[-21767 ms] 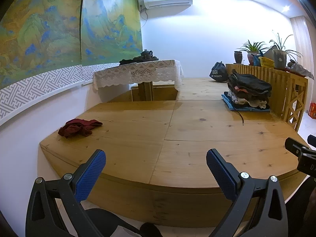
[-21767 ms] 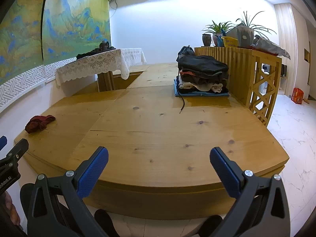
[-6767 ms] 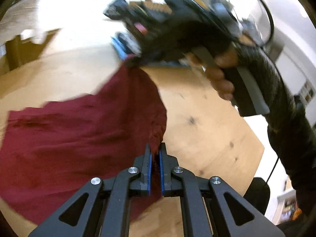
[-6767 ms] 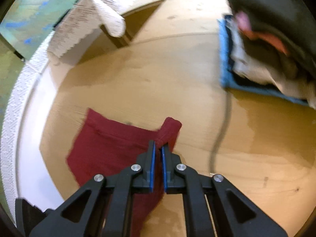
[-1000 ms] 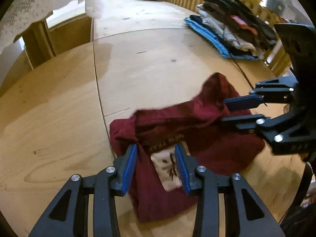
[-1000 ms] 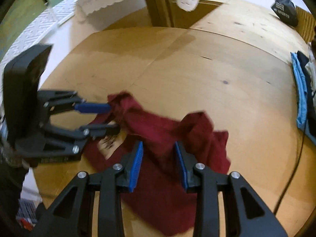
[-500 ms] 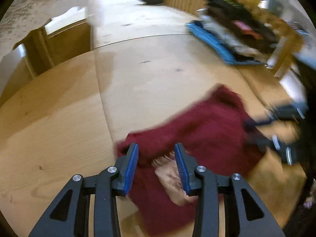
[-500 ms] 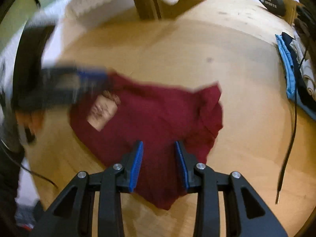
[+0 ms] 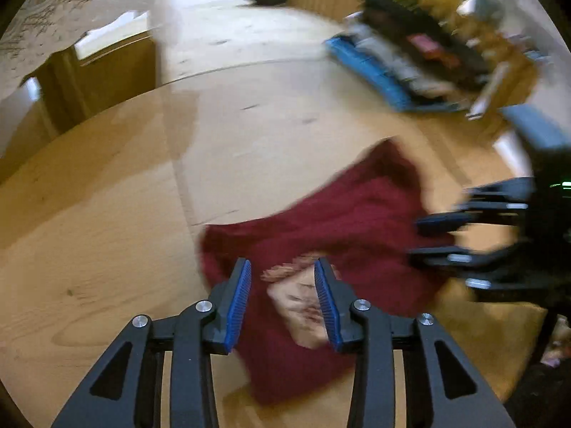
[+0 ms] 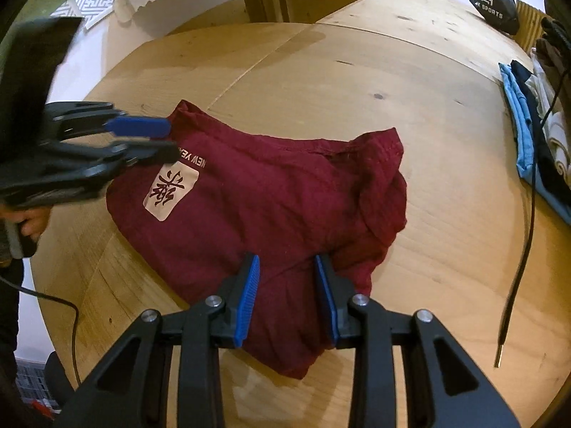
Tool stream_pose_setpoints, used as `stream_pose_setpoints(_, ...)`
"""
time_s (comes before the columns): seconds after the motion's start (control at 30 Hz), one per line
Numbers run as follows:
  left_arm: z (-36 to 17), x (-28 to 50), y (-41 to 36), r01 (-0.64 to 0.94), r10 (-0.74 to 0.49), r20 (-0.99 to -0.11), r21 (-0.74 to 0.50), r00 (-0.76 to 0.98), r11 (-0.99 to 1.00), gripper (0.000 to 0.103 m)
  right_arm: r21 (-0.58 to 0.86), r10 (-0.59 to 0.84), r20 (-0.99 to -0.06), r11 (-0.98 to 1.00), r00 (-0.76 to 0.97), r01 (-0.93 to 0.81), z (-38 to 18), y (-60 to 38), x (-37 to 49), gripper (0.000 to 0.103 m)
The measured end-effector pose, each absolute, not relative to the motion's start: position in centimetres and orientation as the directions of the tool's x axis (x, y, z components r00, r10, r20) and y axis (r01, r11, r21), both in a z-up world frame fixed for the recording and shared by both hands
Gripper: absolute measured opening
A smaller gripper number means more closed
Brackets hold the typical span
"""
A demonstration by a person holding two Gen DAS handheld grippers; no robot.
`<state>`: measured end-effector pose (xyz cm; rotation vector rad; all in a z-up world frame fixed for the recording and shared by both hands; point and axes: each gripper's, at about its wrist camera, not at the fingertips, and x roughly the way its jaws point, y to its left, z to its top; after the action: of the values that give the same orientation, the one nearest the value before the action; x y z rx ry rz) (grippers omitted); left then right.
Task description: Fold clothes
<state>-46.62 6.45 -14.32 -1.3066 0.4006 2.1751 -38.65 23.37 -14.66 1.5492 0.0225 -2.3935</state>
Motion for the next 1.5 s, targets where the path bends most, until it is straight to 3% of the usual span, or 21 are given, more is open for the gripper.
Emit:
stream_pose_setpoints(0.07, -15.2, -47.3, 5.3, -0.538, 0.208, -0.886, 0.054, -0.415, -0.841, 0.037, 0.147, -0.233, -0.899, -0.958, -0.37, 0.246, -14.0, 22.7, -39.7, 0.03)
stream_pose_setpoints(0.1, -15.2, -47.3, 4.7, -0.516, 0.21, -0.885, 0.039, -0.416, -0.856, 0.041, 0.16, -0.242, -0.896, -0.958, -0.372, 0.238, -13.7, 23.0, -39.6, 0.03)
stream_pose_setpoints(0.2, -13.6, -45.7, 3.2, -0.489, 0.229, -0.859, 0.027, -0.457, -0.872, 0.037, 0.161, -0.254, -0.87, -0.957, -0.424, 0.243, -12.5, 23.1, -38.9, 0.03)
stream_pose_setpoints(0.3, -11.8, -42.6, 4.1, -0.559, 0.325, -0.82, -0.008, -0.47, -0.829, 0.038, 0.139, -0.243, -0.869, -0.956, -0.432, 0.258, -12.6, 22.3, -38.9, 0.03)
stream_pose_setpoints(0.47, -14.3, -42.3, 6.1, -0.597, 0.274, -0.863, 0.039, -0.424, -0.801, 0.04, 0.089, -0.195, -0.897, -0.959, -0.396, 0.27, -14.6, 21.2, -38.8, 0.031)
stream_pose_setpoints(0.63, -15.8, -43.1, 3.4, -0.513, 0.292, -0.892, -0.081, -0.346, -0.855, 0.047, 0.055, -0.158, -0.909, -0.963, -0.386, 0.265, -14.8, 21.6, -37.7, 0.031)
stream_pose_setpoints(0.77, -15.7, -39.7, 3.6, -0.541, 0.286, -0.892, -0.057, -0.351, -0.839, 0.048, 0.014, -0.119, -0.915, -0.964, -0.385, 0.266, -15.0, 21.8, -35.5, 0.031)
stream_pose_setpoints(1.0, -15.5, -35.1, 4.4, -0.574, 0.311, -0.893, -0.075, -0.325, -0.815, 0.047, 0.069, -0.15, -0.928, -0.969, -0.342, 0.237, -14.9, 24.0, -31.5, 0.031)
stream_pose_setpoints(1.07, -14.8, -34.9, 4.2, -0.568, 0.315, -0.888, -0.076, -0.335, -0.819, 0.045, 0.126, -0.186, -0.891, -0.977, -0.415, 0.169, -13.8, 26.0, -30.8, 0.035)
stream_pose_setpoints(1.13, -14.1, -35.2, 3.9, -0.557, 0.321, -0.883, -0.085, -0.342, -0.826, 0.046, 0.141, -0.171, -0.873, -0.985, -0.456, 0.1, -13.6, 27.8, -30.8, 0.049)
stream_pose_setpoints(1.27, -14.0, -37.0, 4.2, -0.524, 0.272, -0.889, -0.043, -0.369, -0.851, 0.047, 0.201, -0.181, -0.873, -0.98, -0.453, 0.004, -14.8, 31.2, -32.5, 0.05)
stream_pose_setpoints(1.5, -15.0, -39.0, 5.5, -0.518, 0.262, -0.901, -0.05, -0.345, -0.854, 0.049, 0.206, -0.192, -0.87, -0.978, -0.453, 0.019, -15.9, 29.5, -34.4, 0.05)
